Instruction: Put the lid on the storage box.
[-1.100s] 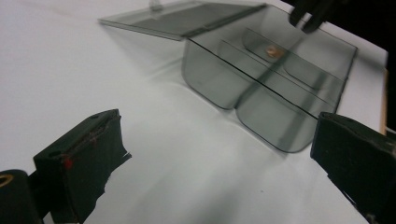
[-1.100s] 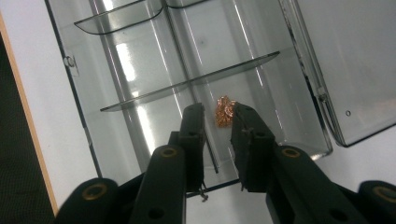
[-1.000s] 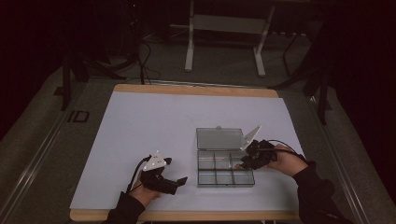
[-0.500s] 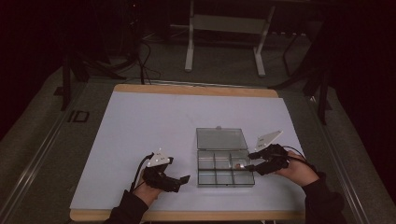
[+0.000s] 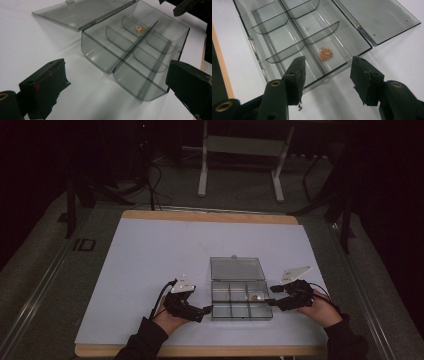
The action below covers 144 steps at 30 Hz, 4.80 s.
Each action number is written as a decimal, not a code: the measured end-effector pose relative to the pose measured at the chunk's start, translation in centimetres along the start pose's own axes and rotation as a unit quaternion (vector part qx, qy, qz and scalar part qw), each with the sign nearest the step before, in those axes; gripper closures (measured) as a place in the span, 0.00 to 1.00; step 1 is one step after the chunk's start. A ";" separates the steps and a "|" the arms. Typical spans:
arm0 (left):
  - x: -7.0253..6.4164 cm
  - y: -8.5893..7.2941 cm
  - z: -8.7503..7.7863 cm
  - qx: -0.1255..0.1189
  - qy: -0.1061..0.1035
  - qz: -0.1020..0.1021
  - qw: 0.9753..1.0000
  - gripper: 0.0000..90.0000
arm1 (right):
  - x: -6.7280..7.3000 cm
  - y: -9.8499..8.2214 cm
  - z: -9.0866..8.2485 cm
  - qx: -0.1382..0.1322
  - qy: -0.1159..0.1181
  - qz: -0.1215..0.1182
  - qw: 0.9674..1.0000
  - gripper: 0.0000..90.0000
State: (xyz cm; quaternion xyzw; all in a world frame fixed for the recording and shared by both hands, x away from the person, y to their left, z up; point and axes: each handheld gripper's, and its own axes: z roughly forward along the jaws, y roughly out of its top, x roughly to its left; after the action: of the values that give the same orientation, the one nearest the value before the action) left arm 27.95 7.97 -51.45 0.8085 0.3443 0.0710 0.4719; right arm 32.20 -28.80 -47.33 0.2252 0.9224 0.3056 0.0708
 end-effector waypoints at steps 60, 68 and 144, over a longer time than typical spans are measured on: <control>7.2 5.2 8.7 0.055 -0.021 -0.217 0.974 0.37 | 0.7 -0.8 0.8 -0.064 -0.067 0.034 0.995 0.48; 7.2 5.1 8.6 0.047 -0.031 -0.219 0.974 0.44 | 0.5 -0.7 1.0 -0.065 -0.072 0.038 0.995 0.49; 4.2 4.9 2.9 -0.039 0.009 0.012 0.999 0.93 | -3.8 1.2 0.8 -0.121 -0.074 0.089 0.986 0.95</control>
State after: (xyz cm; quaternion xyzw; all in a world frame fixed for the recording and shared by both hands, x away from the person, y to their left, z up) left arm 34.77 6.97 -49.95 0.7928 0.3356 0.0973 0.4993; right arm 36.25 -29.30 -47.30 0.3180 0.8473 0.4026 0.1378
